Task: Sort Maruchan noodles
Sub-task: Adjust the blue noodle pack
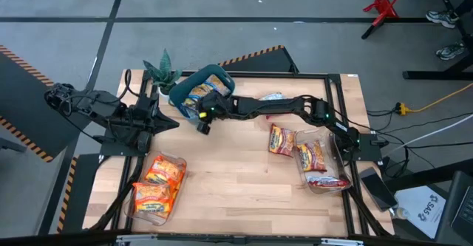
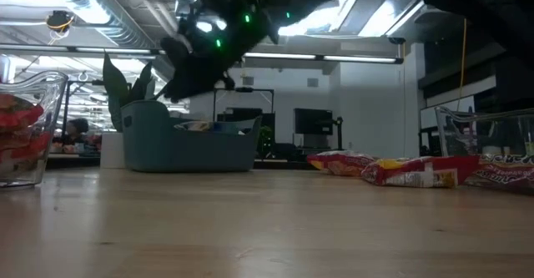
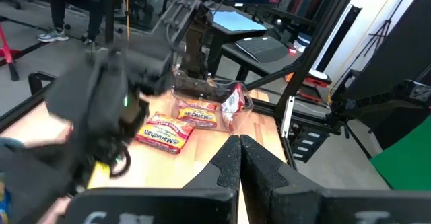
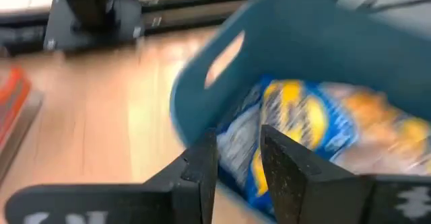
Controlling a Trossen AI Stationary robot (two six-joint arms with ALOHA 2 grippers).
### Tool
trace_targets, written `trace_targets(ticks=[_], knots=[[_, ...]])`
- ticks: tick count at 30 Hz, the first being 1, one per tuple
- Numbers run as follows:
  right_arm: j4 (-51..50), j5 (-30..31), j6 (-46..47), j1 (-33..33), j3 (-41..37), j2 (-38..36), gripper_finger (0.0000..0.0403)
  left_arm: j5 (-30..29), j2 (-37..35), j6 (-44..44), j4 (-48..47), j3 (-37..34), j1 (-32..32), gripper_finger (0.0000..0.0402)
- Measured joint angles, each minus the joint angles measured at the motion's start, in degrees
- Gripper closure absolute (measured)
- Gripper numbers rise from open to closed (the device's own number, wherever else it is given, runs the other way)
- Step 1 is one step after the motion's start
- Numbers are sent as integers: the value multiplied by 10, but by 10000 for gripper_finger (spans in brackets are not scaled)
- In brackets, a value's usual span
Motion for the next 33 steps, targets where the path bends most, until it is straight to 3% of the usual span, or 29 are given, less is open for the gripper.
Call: trace_targets(ticks=[3,8,10,19,27,33], knots=[[-41,53,-7,-1,43,-2,304,0,0,-1,0,0,0,401],[-187,244,-33,-7,113,-1,304,2,4,-12,0,0,0,401],[-196,261,-36,-17,115,-4,304,2,4,-12,-1,0,0,401],[-202,163,30,-27,92,45,304,2,5,-7,-6,0,0,401],[-132,107,33,-20,92,86,304,-1,5,4,-7,0,0,401],[-43,8,30,-25,95,91,304,-2,5,4,-7,0,0,401]])
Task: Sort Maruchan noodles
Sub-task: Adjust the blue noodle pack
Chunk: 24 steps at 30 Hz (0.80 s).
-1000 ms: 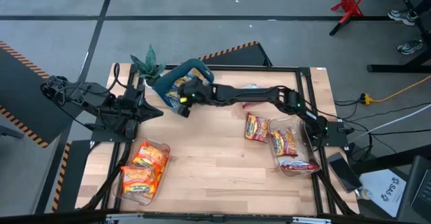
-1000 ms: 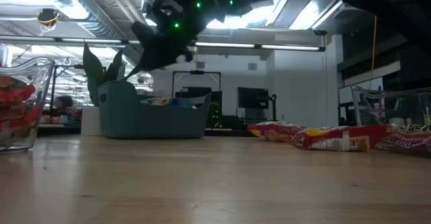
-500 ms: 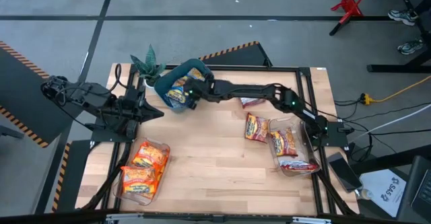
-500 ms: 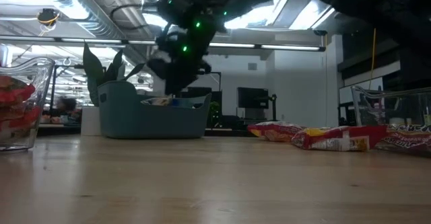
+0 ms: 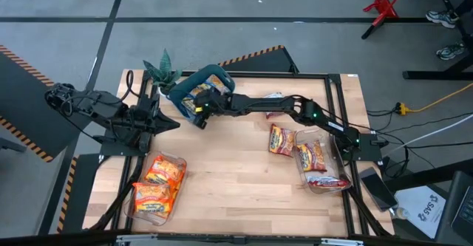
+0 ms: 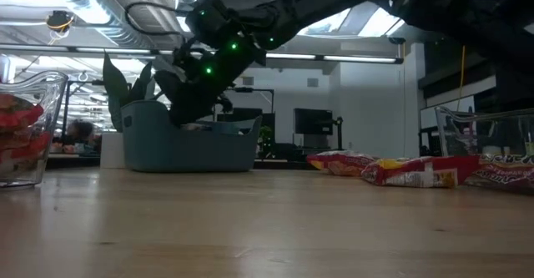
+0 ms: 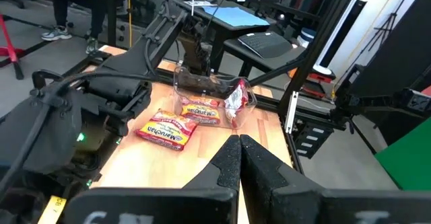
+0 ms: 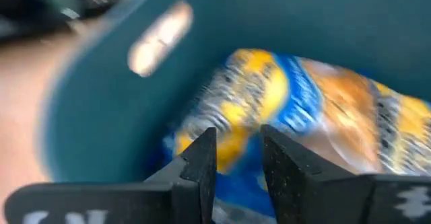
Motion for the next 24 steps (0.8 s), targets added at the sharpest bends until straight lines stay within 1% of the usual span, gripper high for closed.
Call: trace_targets(ticks=[2,4,6,9,12,14,17,21,24], knots=[[18,-18,3,0,2,0,304,0,0,0,0,0,0,401],[18,-14,4,0,4,0,304,0,0,0,0,0,0,401],[-22,0,1,0,3,-6,304,0,0,-3,-1,0,0,401],[-46,24,-31,0,2,-26,304,0,0,-3,-2,0,0,401],[-14,54,-48,0,5,-50,304,0,0,0,-2,0,0,401],[-4,73,-48,-2,6,-53,304,-4,0,0,-2,0,0,401],[-17,80,-27,-9,3,-35,304,-11,0,0,-7,0,0,401],[-1,56,-4,-14,2,-5,304,-11,0,0,-9,0,0,401],[-12,48,16,-14,2,18,304,-12,0,0,-11,0,0,401]])
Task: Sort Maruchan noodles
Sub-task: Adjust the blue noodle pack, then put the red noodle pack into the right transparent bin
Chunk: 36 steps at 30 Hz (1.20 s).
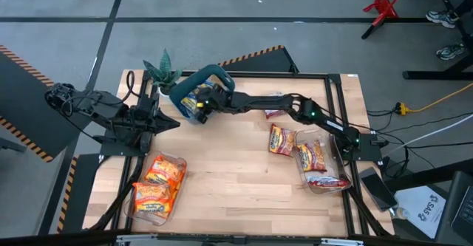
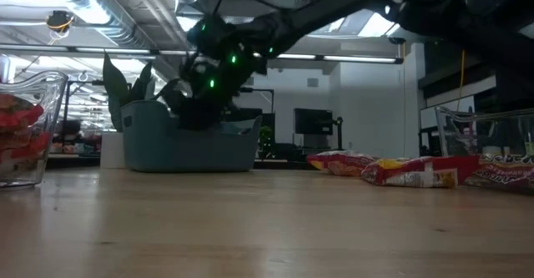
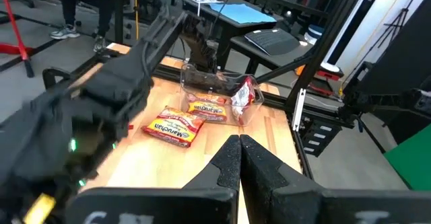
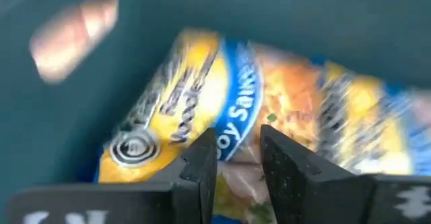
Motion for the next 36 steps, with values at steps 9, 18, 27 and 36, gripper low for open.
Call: trace_targets(ticks=[9,18,27,36], knots=[[-58,-12,-12,0,9,-23,304,0,0,0,0,0,0,401],[-324,-12,-93,7,119,-144,304,-1,21,-1,1,0,0,401],[-619,56,-31,7,104,-342,304,-1,100,18,37,0,0,401],[-674,34,115,80,-28,-492,304,68,219,64,186,0,0,401]])
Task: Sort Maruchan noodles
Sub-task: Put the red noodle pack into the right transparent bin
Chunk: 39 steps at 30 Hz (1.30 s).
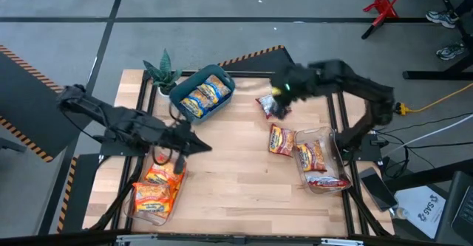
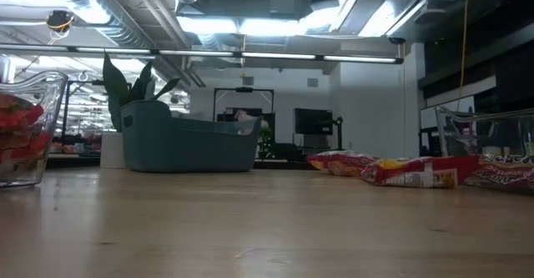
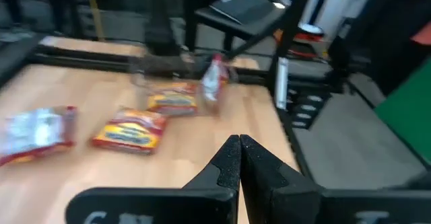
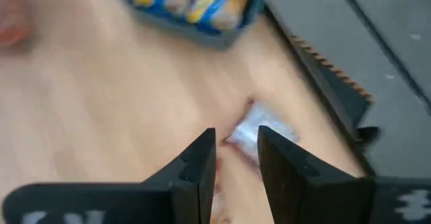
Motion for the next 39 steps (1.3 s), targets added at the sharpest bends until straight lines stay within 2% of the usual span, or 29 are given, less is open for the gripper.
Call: trace_targets(ticks=[4,10,15,20,24,26,29,31,34,39], knots=[[13,59,75,84,-160,-55,304,32,40,1,28,0,-6,401],[125,14,149,202,-390,-77,304,37,79,-5,35,0,-19,401],[263,31,177,267,-517,-53,290,37,96,-9,40,0,-25,401],[332,35,185,277,-558,-17,210,37,102,-9,48,0,-26,401],[374,65,180,275,-562,34,137,37,102,-9,48,0,-26,401],[390,66,165,271,-562,65,116,37,102,-9,48,0,-26,401],[392,71,154,267,-562,106,103,37,102,-9,48,0,-26,401],[374,95,161,267,-562,130,104,37,102,-10,48,0,-26,401],[350,142,195,269,-560,149,107,37,102,-10,47,0,-26,401],[304,172,238,264,-562,161,125,34,102,-9,47,0,-26,401]])
